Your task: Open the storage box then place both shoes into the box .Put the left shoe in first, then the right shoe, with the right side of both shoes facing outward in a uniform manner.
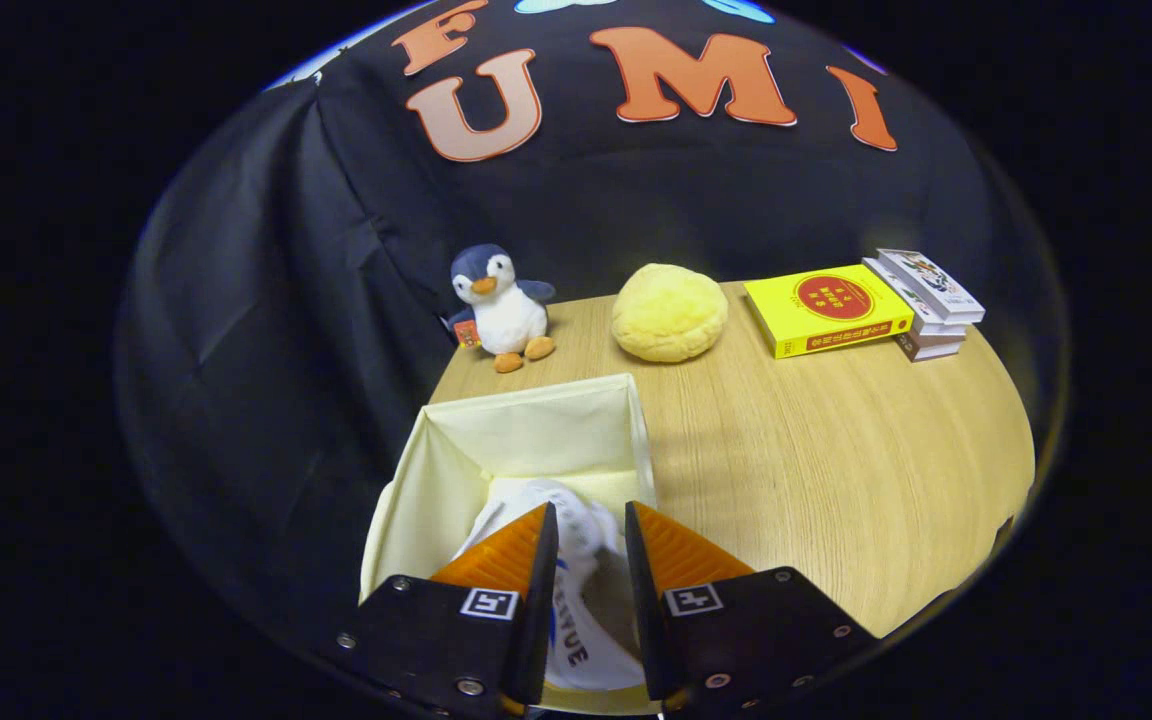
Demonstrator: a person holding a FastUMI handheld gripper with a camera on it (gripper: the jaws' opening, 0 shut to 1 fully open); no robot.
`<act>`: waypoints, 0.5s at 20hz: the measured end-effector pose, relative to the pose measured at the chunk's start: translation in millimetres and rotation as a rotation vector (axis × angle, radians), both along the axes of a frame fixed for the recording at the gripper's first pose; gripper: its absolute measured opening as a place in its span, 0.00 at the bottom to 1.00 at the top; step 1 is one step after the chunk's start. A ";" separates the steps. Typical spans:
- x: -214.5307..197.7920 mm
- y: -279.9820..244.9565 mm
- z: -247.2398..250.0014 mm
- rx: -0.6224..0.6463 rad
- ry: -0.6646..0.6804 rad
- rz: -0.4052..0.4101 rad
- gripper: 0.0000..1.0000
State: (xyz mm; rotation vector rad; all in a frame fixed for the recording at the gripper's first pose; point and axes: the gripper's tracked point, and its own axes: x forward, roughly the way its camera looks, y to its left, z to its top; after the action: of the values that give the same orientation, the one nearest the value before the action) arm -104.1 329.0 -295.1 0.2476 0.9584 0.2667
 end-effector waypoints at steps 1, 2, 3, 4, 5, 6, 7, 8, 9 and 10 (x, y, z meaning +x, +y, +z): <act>-0.5 -3.9 8.2 0.037 0.005 -0.002 0.41; 2.5 -11.0 16.1 0.061 -0.002 -0.005 0.46; 7.2 -19.0 23.6 0.074 -0.017 -0.004 0.49; 10.8 -27.4 32.1 0.082 -0.038 0.001 0.52; 14.5 -36.9 40.6 0.091 -0.062 0.004 0.55; 20.4 -47.0 50.8 0.102 -0.091 0.003 0.58; 25.3 -57.0 61.6 0.112 -0.121 0.002 0.61; 32.2 -69.3 72.1 0.116 -0.153 -0.001 0.66; 36.7 -83.4 81.4 0.112 -0.184 -0.005 0.69; 40.9 -98.1 90.2 0.104 -0.205 -0.010 0.75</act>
State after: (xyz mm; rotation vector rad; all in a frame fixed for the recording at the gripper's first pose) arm -63.2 230.9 -205.0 0.3142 0.7408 0.3269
